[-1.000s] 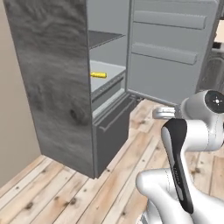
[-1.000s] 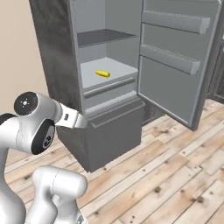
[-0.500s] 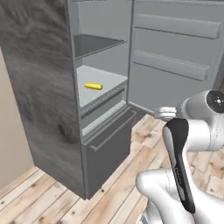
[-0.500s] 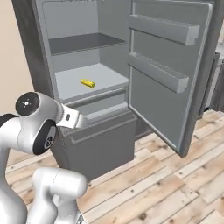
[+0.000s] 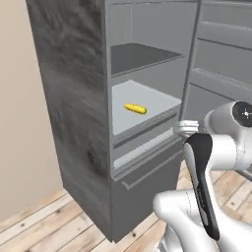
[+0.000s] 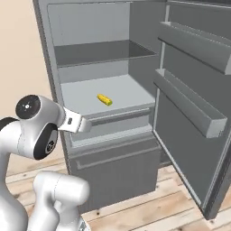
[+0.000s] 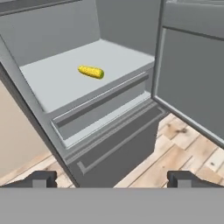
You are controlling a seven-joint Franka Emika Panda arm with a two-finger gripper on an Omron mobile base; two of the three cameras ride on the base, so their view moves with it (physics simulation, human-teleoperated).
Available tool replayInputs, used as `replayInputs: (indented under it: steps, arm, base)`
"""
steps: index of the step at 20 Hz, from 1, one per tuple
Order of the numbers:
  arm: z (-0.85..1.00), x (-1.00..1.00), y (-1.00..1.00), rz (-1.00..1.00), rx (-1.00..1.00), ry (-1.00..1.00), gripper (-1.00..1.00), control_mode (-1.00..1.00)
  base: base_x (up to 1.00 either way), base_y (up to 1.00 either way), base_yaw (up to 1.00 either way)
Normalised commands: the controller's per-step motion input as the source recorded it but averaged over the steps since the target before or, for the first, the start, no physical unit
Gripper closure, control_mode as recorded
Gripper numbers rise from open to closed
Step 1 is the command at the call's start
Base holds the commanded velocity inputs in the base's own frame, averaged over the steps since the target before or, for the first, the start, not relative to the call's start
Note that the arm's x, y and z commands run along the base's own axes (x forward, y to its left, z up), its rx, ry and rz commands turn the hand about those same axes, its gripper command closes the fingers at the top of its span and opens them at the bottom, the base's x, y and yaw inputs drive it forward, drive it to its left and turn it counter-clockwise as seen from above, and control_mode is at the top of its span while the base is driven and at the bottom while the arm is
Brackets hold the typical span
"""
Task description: Take the cheese, fish, and corn from the fridge and place them on the plate on the dining counter to create an appetizer plate.
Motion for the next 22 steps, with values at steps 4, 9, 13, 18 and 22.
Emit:
replayInputs:
  steps: [4, 9, 13, 18, 22]
  arm:
    - [0.0, 0.0, 0.0, 0.0, 0.0, 0.0, -1.0, 1.0]
    - [0.0, 0.0, 0.0, 0.0, 0.0, 0.0, -1.0, 1.0]
    - [0.0, 0.0, 0.0, 0.0, 0.0, 0.0, -1.0, 1.0]
    - [0.0, 0.0, 0.0, 0.0, 0.0, 0.0, -1.0, 1.0]
    - [0.0, 0.0, 0.0, 0.0, 0.0, 0.0, -1.0, 1.0]
  base:
    - [0.49, -0.44, 0.36]
    - [0.41, -0.34, 0.34]
    - [0.42, -0.06, 0.31]
    - [0.4, -0.24, 0.29]
    - [0.37, -0.43, 0.27]
